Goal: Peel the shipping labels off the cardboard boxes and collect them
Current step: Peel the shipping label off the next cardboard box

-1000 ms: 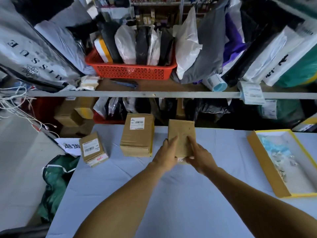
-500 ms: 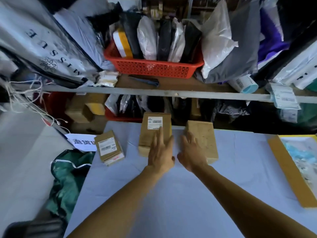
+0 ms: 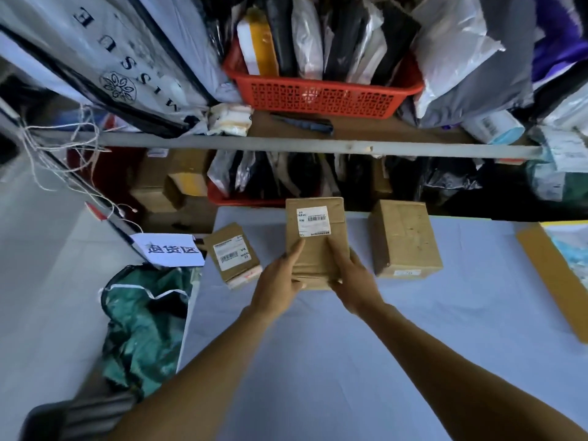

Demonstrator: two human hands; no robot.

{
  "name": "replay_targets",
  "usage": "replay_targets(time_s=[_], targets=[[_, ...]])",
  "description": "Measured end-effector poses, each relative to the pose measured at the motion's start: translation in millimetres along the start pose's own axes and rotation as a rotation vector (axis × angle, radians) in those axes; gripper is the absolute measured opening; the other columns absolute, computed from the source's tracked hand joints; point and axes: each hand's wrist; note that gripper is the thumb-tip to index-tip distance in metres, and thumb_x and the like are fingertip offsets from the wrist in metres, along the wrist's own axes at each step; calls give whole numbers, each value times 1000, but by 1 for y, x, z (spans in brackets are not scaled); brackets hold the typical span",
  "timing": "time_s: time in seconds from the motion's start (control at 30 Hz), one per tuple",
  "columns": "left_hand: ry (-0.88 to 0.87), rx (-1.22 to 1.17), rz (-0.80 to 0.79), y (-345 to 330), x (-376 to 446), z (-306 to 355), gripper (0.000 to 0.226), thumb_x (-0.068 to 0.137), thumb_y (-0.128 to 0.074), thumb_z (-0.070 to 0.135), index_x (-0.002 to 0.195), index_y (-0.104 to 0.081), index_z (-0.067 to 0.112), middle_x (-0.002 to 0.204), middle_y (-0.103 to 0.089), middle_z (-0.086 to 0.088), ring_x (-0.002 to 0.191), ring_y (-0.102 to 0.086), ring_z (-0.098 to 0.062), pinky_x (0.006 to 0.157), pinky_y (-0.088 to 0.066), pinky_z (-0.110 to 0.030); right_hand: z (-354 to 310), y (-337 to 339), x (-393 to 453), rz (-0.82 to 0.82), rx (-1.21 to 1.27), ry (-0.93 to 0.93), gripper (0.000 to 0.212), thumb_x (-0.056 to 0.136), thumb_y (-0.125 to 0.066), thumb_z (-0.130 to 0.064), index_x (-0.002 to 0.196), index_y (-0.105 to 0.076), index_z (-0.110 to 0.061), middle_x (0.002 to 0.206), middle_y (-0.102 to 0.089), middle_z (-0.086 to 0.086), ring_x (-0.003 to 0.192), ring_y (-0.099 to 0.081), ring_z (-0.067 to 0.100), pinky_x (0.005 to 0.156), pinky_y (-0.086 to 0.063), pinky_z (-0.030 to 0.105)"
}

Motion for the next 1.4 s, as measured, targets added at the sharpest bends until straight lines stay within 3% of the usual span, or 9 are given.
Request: replay_targets(time_s=[0.17, 0.47, 0.63, 0.73, 0.83, 0.93, 1.07, 1.23, 1.4], targets=[[-33, 68, -30, -18, -82, 9, 102, 83, -74, 16, 152, -6, 44, 145, -47, -6, 121, -56, -26, 97, -51, -41, -2, -17, -91, 16, 51, -47, 98, 86, -62, -11, 148, 4, -49, 160, -15, -1, 117, -56, 33, 87, -54, 47], [-45, 75, -106, -103, -225, 60, 104, 83, -72, 19, 146, 1, 58, 146, -43, 3, 120, -55, -22, 93, -52, -41, 65, -11, -265, 33, 182, -52, 101, 84, -67, -9, 147, -2, -52, 154, -27, -6, 118, -56, 24, 84, -54, 36], [3, 66, -94, -152, -304, 76, 97, 82, -72, 19, 150, -11, 50, 146, -45, 3, 119, -56, -23, 95, -50, -36, 99, -18, -343, -48, 216, -60, 97, 82, -65, -5, 150, -8, -46, 153, -29, -4, 121, -52, 24, 87, -52, 35], [30, 119, -110, -167, -332, 80, 95, 84, -71, 21, 151, -10, 47, 144, -46, -2, 116, -57, -27, 94, -50, -35, 105, -25, -372, -92, 210, -68, 97, 81, -64, -6, 150, -8, -44, 154, -27, -2, 122, -50, 27, 88, -51, 37], [53, 100, -140, -167, -344, 80, 92, 85, -67, 22, 151, -7, 47, 144, -41, -2, 118, -55, -27, 94, -51, -36, 103, -25, -383, -124, 221, -55, 94, 73, -56, -16, 149, -9, -46, 156, -19, -2, 127, -42, 29, 94, -49, 43], [54, 29, -222, -156, -341, 84, 84, 85, -62, 32, 152, -13, 42, 153, -22, 0, 132, -42, -24, 105, -45, -37, 94, -17, -375, -95, 202, -153, 71, 76, -49, -28, 142, -28, -42, 159, -11, 3, 134, -35, 32, 99, -46, 47], [62, -36, -85, -148, -315, 100, 62, 92, -59, 34, 147, -32, 26, 158, -15, -4, 140, -34, -24, 109, -36, -33, 81, 0, -333, 112, 156, -186, 34, 91, -53, -21, 125, -53, -19, 154, -27, 11, 136, -39, 27, 96, -48, 40], [62, 15, -26, -165, -299, 102, 63, 91, -65, 33, 147, -38, 25, 161, -13, -7, 143, -32, -25, 112, -37, -37, 81, 1, -291, 140, 84, -148, 37, 88, -62, -21, 124, -55, -19, 150, -31, 7, 105, -61, 36, 85, -53, 40], [47, 35, 77, -176, -310, 97, 50, 93, -62, 35, 140, -49, 23, 160, -25, -6, 135, -45, -23, 105, -46, -37, 88, -5, -286, 154, 95, -133, 34, 87, -63, -21, 120, -58, -24, 149, -32, 2, 104, -61, 33, 85, -54, 40]])
Point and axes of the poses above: each hand's wrist, its own x-axis towards the middle knuckle, its own y-axis out of the back of the hand, z = x × y
